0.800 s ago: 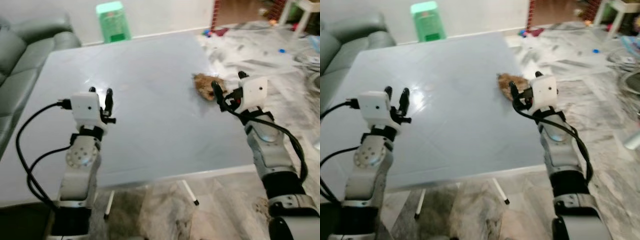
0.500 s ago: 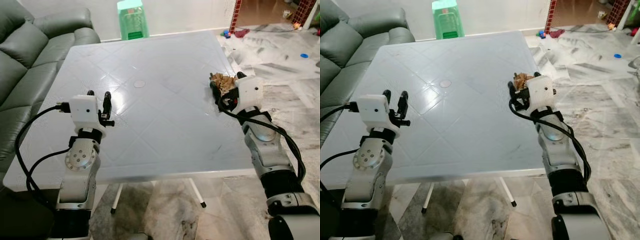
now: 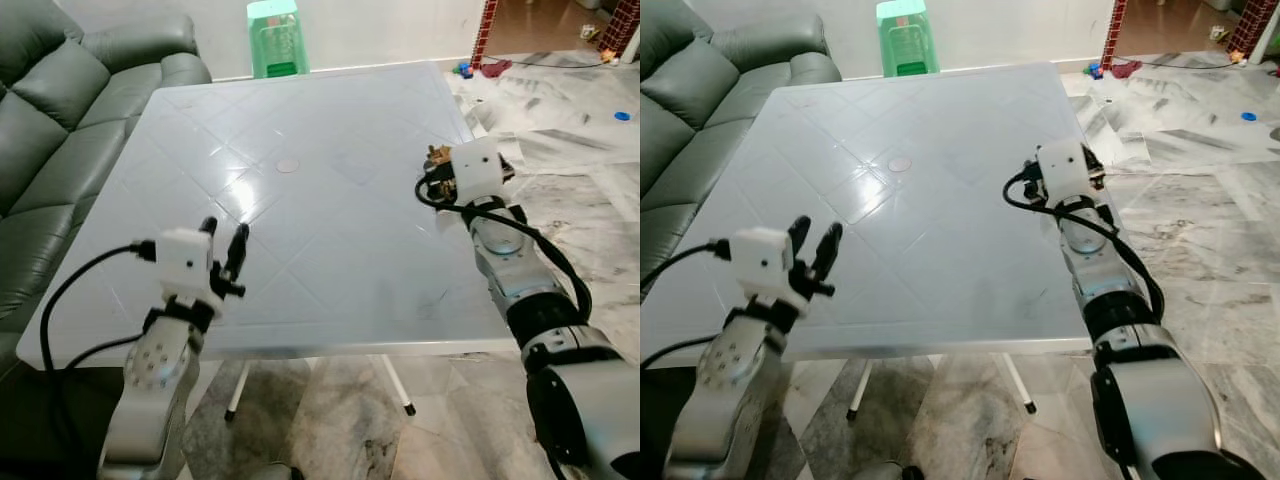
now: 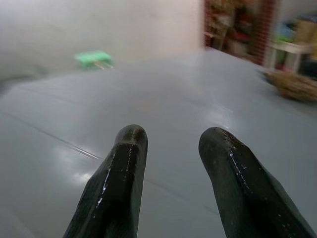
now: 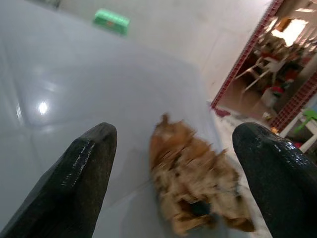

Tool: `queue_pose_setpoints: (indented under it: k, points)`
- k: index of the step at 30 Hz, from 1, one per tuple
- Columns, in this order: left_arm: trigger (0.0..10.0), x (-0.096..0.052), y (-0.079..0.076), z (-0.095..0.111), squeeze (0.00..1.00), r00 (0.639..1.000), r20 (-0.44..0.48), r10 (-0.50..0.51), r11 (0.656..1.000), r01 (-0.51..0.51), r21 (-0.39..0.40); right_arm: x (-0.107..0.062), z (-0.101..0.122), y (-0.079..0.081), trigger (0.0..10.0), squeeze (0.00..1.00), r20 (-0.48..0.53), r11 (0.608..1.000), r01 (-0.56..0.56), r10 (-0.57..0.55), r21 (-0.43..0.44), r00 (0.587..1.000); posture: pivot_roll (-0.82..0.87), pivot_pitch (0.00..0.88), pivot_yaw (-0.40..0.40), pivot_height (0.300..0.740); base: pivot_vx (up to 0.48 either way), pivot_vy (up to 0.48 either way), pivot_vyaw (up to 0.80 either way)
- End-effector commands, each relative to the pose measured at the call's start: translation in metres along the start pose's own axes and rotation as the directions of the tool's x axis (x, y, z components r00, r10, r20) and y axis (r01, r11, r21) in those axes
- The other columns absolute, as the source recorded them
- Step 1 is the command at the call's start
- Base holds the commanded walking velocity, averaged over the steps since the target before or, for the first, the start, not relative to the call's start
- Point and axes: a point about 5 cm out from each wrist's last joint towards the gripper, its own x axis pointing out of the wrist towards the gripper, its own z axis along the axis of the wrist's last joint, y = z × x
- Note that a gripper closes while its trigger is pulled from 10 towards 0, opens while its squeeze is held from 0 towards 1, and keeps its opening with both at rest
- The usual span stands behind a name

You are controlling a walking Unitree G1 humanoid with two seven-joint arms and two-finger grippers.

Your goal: Picking trash to rubbish bin

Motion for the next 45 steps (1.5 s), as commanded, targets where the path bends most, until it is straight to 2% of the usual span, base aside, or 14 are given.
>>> queue_pose_setpoints:
  k: [1,5,6,14,16,22,23,34,45]
  points:
    - [10.0,-0.009,-0.014,0.000,0.00,0.991,-0.044,-0.126,0.991,0.125,-0.041,0.003,0.000,-0.003,10.0,0.00,-0.035,0.999,0.019,-0.021,-0.033,0.999,0.19,0.164,0.081,0.740,0.000,0.000,0.00]
    - [10.0,-0.018,-0.020,-0.001,0.00,0.980,-0.075,-0.182,0.983,0.179,-0.046,0.003,-0.002,-0.007,10.0,0.00,-0.047,0.996,0.051,-0.055,-0.079,0.997,0.21,0.176,0.086,0.740,0.000,0.000,0.00]
    - [10.0,-0.021,-0.022,-0.001,0.00,0.977,-0.090,-0.195,0.980,0.192,-0.043,0.004,-0.002,-0.014,10.0,0.00,-0.047,0.990,0.086,-0.092,-0.114,0.995,0.22,0.184,0.087,0.740,0.000,0.000,0.00]
    - [10.0,-0.027,-0.021,0.005,0.00,0.973,-0.120,-0.195,0.980,0.189,-0.055,0.004,-0.004,-0.028,10.0,0.00,-0.066,0.959,0.169,-0.188,-0.227,0.980,0.23,0.204,0.095,0.740,0.000,0.000,0.00]
    - [10.0,-0.027,-0.021,0.005,0.00,0.972,-0.125,-0.197,0.980,0.192,-0.055,0.004,-0.006,-0.028,10.0,0.00,-0.078,0.960,0.172,-0.193,-0.221,0.978,0.23,0.206,0.097,0.740,0.000,0.000,0.00]
    - [10.0,-0.031,-0.023,0.007,0.00,0.967,-0.143,-0.210,0.977,0.203,-0.063,-0.001,-0.026,-0.025,10.0,0.00,-0.223,0.986,0.155,-0.163,-0.053,0.961,0.25,0.200,0.109,0.740,0.000,0.000,0.00]
    - [10.0,-0.031,-0.023,0.007,0.00,0.967,-0.145,-0.211,0.977,0.204,-0.061,-0.003,-0.029,-0.025,0.0,0.00,-0.242,0.987,0.160,-0.159,-0.015,0.957,0.25,0.197,0.109,0.740,0.000,0.000,0.00]
    - [10.0,-0.028,-0.019,0.009,0.00,0.969,-0.145,-0.201,0.979,0.196,-0.048,-0.001,-0.026,-0.026,0.0,0.00,-0.234,0.988,0.150,-0.139,0.030,0.962,0.25,0.186,0.103,0.740,0.000,0.000,0.00]
    - [10.0,-0.026,-0.019,0.009,0.00,0.972,-0.141,-0.189,0.982,0.184,-0.046,0.003,-0.013,-0.023,0.0,0.00,-0.150,0.988,0.144,-0.135,0.054,0.979,0.24,0.186,0.092,0.740,0.000,0.000,0.00]
